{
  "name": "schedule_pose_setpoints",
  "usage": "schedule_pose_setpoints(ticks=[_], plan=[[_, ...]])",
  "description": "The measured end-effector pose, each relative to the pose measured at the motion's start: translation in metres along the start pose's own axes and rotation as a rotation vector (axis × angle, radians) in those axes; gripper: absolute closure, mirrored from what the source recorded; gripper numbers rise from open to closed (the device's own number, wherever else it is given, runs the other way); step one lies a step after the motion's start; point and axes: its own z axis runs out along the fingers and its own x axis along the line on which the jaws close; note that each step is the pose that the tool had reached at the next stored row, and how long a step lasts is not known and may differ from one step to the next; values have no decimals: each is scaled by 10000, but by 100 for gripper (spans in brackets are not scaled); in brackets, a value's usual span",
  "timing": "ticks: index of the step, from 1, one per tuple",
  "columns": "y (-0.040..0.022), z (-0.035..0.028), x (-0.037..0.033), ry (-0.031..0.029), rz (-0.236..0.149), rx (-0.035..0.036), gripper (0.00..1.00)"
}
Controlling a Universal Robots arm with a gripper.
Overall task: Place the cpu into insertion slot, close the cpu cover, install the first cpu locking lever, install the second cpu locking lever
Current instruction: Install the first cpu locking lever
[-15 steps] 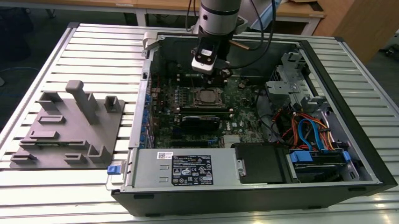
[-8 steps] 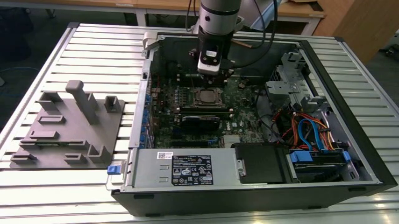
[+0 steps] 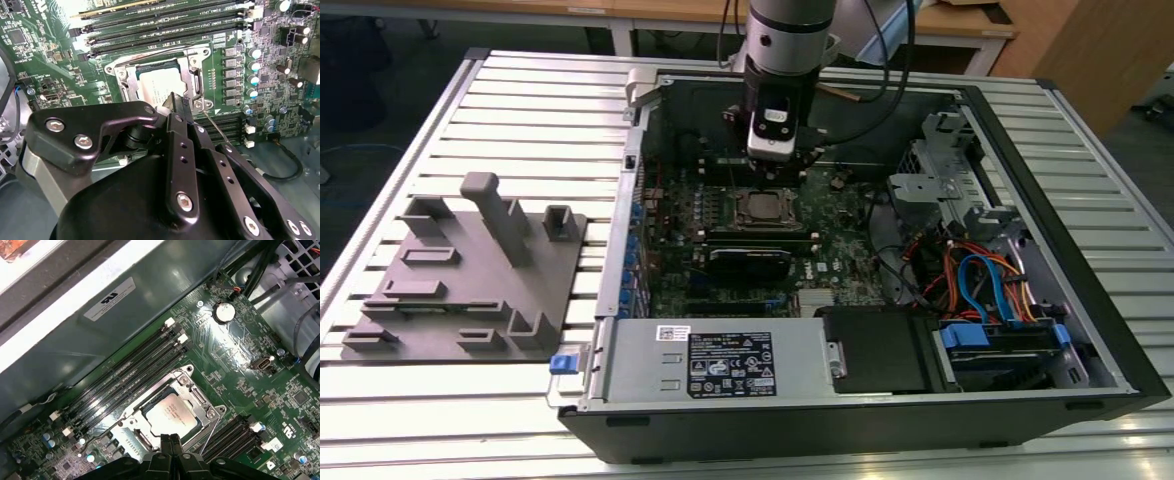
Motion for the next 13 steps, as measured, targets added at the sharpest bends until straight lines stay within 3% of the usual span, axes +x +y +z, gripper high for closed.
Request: schedule_pose_setpoints(ticks=[8,13], plan=[[0,0,0,0,-84,0,90],[0,0,0,3,-896,6,90]])
